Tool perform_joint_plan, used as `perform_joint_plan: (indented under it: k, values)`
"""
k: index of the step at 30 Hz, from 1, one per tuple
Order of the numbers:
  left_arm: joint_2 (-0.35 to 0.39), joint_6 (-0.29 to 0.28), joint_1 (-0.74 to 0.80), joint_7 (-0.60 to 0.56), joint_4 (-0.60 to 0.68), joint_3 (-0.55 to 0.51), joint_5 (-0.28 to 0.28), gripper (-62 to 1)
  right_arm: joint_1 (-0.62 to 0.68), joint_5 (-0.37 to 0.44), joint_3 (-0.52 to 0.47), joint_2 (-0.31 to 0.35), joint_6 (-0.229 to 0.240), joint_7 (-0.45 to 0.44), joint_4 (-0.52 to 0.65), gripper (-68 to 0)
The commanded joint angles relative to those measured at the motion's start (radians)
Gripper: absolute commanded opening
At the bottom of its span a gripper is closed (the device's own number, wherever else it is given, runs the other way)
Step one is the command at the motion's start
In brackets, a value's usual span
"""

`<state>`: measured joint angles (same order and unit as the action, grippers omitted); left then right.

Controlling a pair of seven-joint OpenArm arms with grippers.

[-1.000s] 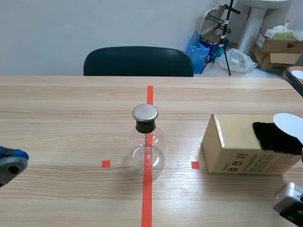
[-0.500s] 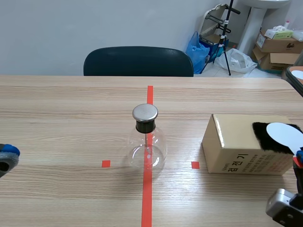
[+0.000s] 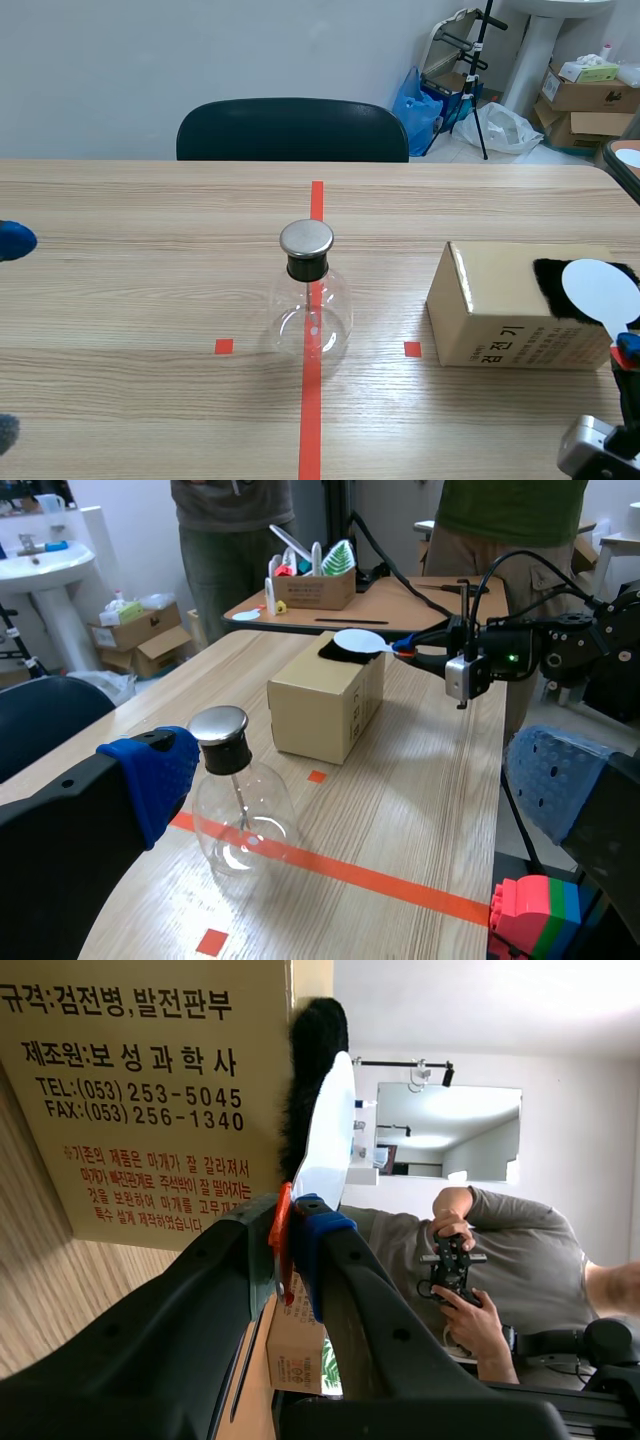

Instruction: Do the electroscope experiment

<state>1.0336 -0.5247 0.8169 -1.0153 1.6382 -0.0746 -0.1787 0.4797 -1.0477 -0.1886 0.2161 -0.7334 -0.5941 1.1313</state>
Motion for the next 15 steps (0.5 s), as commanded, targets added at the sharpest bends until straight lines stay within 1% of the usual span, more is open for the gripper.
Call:
perform_joint_plan:
  k: [1,5,6,7,8,10,11,12,13,15]
  values:
    - [-0.005,-0.001,-0.003,-0.012,0.007,-0.001,-0.010,1.4,-0.003,0.002,-0.009,0.005,-0.050,-0.002,0.006,-66.0]
    - [-0.005,-0.002,-0.003,-0.013,0.007,-0.001,0.029,1.4,0.000,0.008,-0.009,0.005,-0.050,-0.105,0.006,-66.0]
    - [-0.005,-0.002,-0.003,-0.013,0.007,-0.001,0.031,1.4,0.000,0.008,-0.009,0.005,-0.050,-0.111,0.006,-66.0]
    - [-0.005,-0.002,-0.003,-0.013,0.007,-0.001,0.031,1.4,0.001,0.018,-0.009,0.005,-0.050,-0.091,0.006,-66.0]
    - [-0.005,-0.001,-0.003,-0.013,0.007,-0.001,0.031,1.4,0.003,0.032,-0.009,0.005,-0.050,-0.049,0.006,-66.0]
    - [-0.005,-0.001,-0.003,-0.014,0.007,-0.001,0.030,1.4,0.003,0.034,-0.009,0.005,-0.050,0.075,0.006,-66.0]
    - [-0.005,-0.001,-0.003,-0.014,0.007,-0.001,0.030,1.4,0.003,0.034,-0.009,0.006,-0.050,0.108,0.006,-66.0]
    - [-0.005,-0.001,-0.003,-0.014,0.007,-0.001,0.030,1.4,0.003,0.034,-0.009,0.008,-0.050,0.107,0.006,-66.0]
    - [-0.005,-0.001,-0.003,-0.014,0.007,-0.001,0.030,1.4,0.002,0.029,-0.009,0.010,-0.050,0.063,0.006,-66.0]
    - [-0.005,-0.001,-0.003,-0.014,0.007,-0.001,0.031,1.4,0.002,0.029,-0.009,0.011,-0.050,-0.084,0.006,-66.0]
